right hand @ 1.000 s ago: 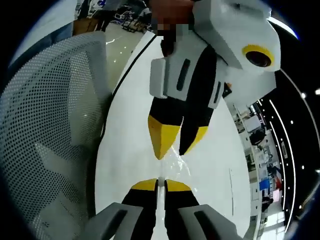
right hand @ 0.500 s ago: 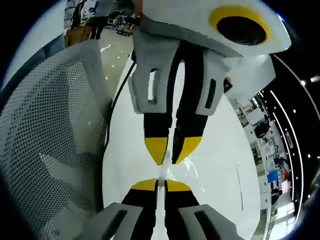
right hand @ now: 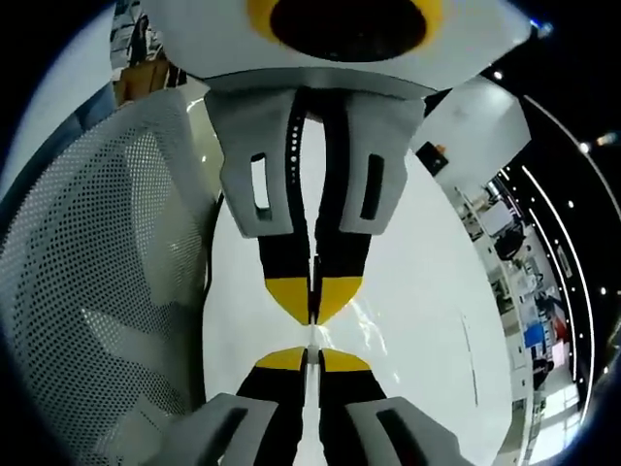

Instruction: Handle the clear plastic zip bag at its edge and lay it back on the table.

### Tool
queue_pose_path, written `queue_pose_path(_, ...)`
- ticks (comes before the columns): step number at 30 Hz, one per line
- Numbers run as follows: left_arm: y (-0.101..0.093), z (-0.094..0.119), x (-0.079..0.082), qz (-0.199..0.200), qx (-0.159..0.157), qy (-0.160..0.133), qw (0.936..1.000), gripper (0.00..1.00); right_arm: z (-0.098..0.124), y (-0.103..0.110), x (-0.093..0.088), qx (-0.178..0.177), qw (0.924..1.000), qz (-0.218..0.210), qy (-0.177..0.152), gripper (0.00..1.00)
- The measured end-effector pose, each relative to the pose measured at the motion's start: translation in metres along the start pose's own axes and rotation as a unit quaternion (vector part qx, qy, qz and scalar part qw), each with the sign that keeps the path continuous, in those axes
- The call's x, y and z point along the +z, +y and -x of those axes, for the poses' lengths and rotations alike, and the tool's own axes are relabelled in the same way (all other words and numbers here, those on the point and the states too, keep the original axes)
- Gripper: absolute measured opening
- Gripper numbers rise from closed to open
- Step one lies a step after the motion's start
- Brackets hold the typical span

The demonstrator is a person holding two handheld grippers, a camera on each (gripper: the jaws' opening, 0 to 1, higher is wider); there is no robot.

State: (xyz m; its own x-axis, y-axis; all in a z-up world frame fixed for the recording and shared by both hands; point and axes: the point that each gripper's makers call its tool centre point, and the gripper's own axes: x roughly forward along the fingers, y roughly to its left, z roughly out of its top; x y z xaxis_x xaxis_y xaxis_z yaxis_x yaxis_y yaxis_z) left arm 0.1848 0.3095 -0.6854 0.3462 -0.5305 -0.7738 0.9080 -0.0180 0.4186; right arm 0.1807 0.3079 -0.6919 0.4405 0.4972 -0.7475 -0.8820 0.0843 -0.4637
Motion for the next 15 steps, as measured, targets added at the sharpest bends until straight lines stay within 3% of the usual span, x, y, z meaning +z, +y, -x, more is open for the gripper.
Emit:
queue_pose_path(6,0.0021,0.0016,0.0013,0.009,-0.005,-0.003,0.9999,0.00,-0.0010,0.0006,0.0017,-0.003,0.9999,0.012,-0.003,0.05)
queue_pose_path(15,-0.0013,0.0046,0.0026,0.019,-0.013,-0.004,0.9997,0.00,-0.0015,-0.0004,0.0042,0.001,0.9999,0.001,-0.011,0.00)
